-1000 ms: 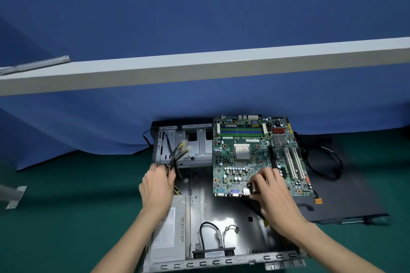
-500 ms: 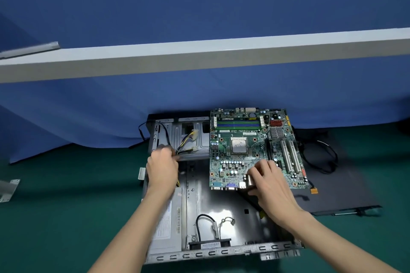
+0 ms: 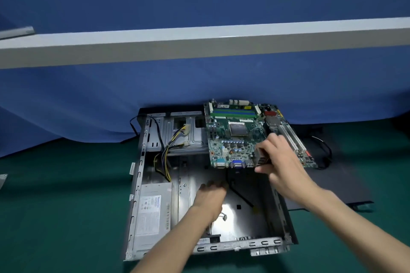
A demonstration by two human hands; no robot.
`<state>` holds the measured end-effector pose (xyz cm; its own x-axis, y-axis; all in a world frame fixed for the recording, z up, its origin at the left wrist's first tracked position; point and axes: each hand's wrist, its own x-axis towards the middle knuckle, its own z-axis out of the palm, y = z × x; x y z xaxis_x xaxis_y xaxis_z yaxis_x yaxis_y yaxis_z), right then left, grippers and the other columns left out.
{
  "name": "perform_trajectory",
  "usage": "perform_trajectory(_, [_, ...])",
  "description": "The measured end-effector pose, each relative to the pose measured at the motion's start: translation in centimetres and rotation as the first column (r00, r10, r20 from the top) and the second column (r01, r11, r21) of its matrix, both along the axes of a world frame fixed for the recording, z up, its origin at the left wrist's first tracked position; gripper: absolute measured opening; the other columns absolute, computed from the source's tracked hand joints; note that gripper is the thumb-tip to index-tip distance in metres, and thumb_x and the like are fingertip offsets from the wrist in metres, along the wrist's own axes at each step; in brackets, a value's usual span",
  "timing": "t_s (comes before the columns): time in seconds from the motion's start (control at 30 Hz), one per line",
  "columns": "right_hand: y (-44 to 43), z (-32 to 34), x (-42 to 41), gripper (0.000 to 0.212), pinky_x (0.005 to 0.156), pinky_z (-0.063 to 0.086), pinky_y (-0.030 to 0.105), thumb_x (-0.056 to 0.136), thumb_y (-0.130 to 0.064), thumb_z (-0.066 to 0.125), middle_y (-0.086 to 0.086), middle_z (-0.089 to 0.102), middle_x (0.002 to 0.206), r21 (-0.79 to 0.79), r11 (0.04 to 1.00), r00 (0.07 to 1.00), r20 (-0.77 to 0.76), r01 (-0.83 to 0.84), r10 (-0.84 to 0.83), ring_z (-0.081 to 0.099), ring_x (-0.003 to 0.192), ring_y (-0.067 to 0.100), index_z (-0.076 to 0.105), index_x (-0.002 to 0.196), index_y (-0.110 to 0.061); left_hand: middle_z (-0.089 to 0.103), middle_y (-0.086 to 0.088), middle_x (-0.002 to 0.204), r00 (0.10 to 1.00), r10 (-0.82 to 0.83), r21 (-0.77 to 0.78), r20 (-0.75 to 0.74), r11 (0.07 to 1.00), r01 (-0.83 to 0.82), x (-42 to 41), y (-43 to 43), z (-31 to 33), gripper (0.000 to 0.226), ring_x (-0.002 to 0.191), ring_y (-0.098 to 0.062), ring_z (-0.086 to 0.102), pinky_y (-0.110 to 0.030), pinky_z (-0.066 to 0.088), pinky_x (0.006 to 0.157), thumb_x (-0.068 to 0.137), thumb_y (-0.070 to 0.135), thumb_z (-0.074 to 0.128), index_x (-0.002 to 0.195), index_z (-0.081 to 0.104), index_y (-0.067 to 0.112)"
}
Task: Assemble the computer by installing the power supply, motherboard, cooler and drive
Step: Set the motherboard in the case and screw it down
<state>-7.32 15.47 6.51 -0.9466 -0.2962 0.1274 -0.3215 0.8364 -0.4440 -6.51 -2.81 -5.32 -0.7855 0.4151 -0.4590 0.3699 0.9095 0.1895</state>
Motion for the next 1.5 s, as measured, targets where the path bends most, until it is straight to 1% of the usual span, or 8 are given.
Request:
perform_trajectory(0.17, [2.3,3.3,-1.4,0.037,0.07,0.031,0.031,0.067,0.005,0.08,-0.004,0.042,0.085,-0.153,0.985,0.996,-0.007,0.084,-0.086,0.043,0.084,0.023,0.057,0.095,-0.002,0.009,-0.002,0.156,0.994,-0.082,0.006,0.072,0.997,0.082,-0.5,2.9,-3.1,0.089,0.146,-0.025,0.003,-0.051,0.028,0.108,0.074,-0.012,0.06,0.148,0.022,0.018])
perform_trajectory(0.3, [3.8,5.1,-1.9,0.038,0.073,0.036,0.036,0.068,0.001,0.082,-0.006,0.042,0.085,-0.191,0.977,0.995,-0.003,0.097,-0.099,0.045,0.083,0.024,0.059,0.097,-0.003,0.047,-0.006,0.135,0.97,-0.121,-0.051,-0.213,0.992,0.112,-0.9,4.4,-3.6,0.048,0.118,-0.029,0.05,-0.033,0.048,0.085,0.07,0.005,0.075,0.115,0.063,0.016])
perform_trajectory(0.4, [5.3,5.7,-2.4,0.037,0.075,0.037,0.037,0.069,0.001,0.082,-0.004,0.043,0.086,-0.195,0.972,0.991,0.005,0.129,-0.131,0.044,0.084,0.024,0.06,0.098,-0.003,0.048,-0.014,0.131,0.959,-0.192,-0.078,-0.207,0.981,0.18,-2.1,4.6,-2.2,0.036,0.117,-0.035,0.048,-0.036,0.044,0.092,0.079,-0.005,0.058,0.114,0.061,0.004])
perform_trajectory(0.53, [7.0,5.5,-2.8,0.036,0.07,0.03,0.028,0.068,0.0,0.082,-0.003,0.043,0.084,-0.247,0.947,0.979,0.04,0.204,-0.201,0.044,0.082,0.022,0.061,0.098,-0.003,0.065,-0.011,0.1,0.891,-0.106,0.202,-0.44,0.956,0.213,-3.0,3.1,1.8,0.039,0.086,-0.026,0.063,-0.028,0.053,0.073,0.054,-0.003,0.078,0.091,0.069,0.006])
perform_trajectory(0.67, [7.7,4.6,-3.6,0.037,0.07,0.029,0.029,0.069,-0.001,0.081,0.003,0.046,0.086,-0.271,0.92,0.958,0.071,0.285,-0.276,0.046,0.084,0.024,0.062,0.101,-0.001,0.063,-0.008,0.089,0.854,0.132,0.428,-0.503,0.897,0.113,-4.0,1.3,4.2,0.027,0.077,-0.022,0.06,-0.033,0.054,0.068,0.066,-0.003,0.079,0.088,0.064,0.002])
perform_trajectory(0.97, [8.4,2.8,-4.2,0.038,0.072,0.031,0.029,0.07,-0.001,0.082,0.007,0.052,0.092,-0.288,0.883,0.928,0.16,0.37,-0.336,0.049,0.087,0.026,0.062,0.102,-0.002,0.064,0.003,0.079,0.607,0.794,0.713,0.039,0.403,-0.573,-8.3,3.8,5.3,0.017,0.08,-0.012,0.062,-0.019,0.042,0.073,0.087,0.015,0.068,0.102,0.069,0.008])
perform_trajectory(1.2, [8.4,2.2,-3.8,0.035,0.071,0.03,0.027,0.069,0.0,0.081,0.003,0.05,0.087,-0.312,0.869,0.92,0.202,0.384,-0.335,0.047,0.082,0.021,0.062,0.098,-0.004,0.061,-0.016,0.113,0.812,0.581,0.555,-0.057,0.694,-0.458,-9.6,4.2,4.8,0.019,0.107,-0.03,0.054,-0.029,0.041,0.089,0.093,0.008,0.053,0.104,0.067,0.004])
perform_trajectory(1.5, [7.8,1.8,-3.1,0.035,0.079,0.04,0.04,0.07,-0.004,0.082,0.0,0.049,0.087,-0.294,0.864,0.908,0.23,0.408,-0.351,0.049,0.084,0.023,0.061,0.096,-0.011,0.064,-0.006,0.102,0.679,0.723,0.504,-0.131,0.638,-0.582,-8.2,2.1,4.9,0.028,0.083,-0.024,0.064,-0.031,0.05,0.071,0.095,0.035,0.054,0.107,0.069,0.015])
